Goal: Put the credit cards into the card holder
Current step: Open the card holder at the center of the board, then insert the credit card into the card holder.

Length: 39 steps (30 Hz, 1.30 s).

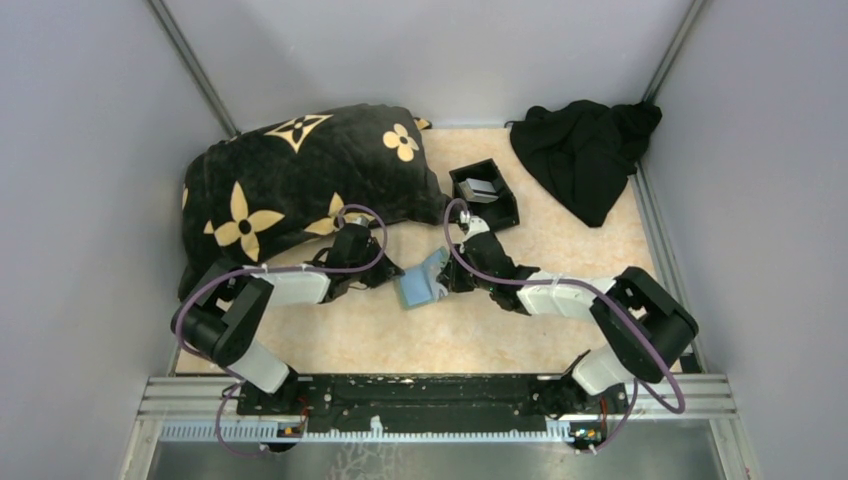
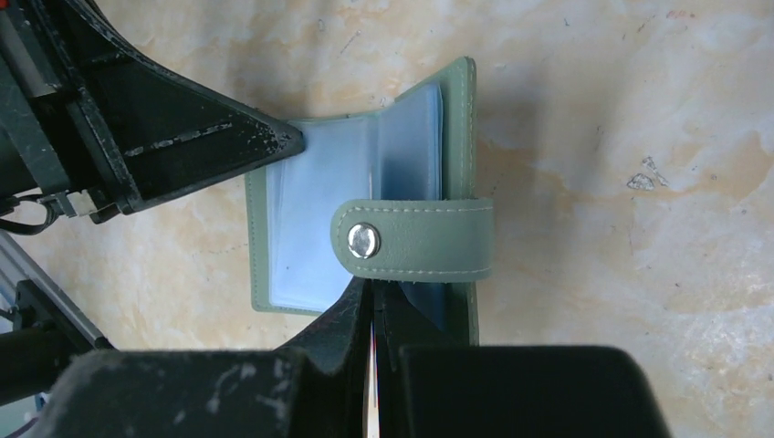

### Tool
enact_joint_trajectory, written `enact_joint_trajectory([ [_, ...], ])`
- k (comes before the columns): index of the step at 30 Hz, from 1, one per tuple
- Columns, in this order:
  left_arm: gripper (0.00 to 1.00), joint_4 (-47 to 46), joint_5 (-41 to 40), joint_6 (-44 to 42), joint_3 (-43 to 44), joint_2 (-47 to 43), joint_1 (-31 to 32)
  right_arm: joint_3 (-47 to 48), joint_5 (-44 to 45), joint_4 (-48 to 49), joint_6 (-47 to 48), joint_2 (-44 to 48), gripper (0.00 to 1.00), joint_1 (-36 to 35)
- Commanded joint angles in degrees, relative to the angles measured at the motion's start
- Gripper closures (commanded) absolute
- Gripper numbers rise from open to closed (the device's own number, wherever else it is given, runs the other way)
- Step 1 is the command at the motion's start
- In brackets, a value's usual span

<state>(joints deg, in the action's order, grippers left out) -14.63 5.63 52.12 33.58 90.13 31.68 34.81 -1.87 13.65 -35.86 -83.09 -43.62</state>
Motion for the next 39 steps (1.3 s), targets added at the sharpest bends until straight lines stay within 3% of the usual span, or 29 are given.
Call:
enact_joint_trajectory([
  [1, 1.00, -1.50, 0.45, -3.32, -0.28, 1.89, -0.55, -0.90, -4.16, 7.51, -2.55, -1.60, 1.00, 1.32],
  [20, 1.00, 0.13, 2.08, -11.30, 4.71, 8.26, -1.01, -1.52, -10.00, 11.95, -5.58, -4.49, 1.00, 6.21],
  [39, 1.00, 2.41, 0.43, -16.08, 5.26, 9.25, -1.12, -1.26, -12.90, 14.40, -8.09, -7.09, 1.00, 8.69],
])
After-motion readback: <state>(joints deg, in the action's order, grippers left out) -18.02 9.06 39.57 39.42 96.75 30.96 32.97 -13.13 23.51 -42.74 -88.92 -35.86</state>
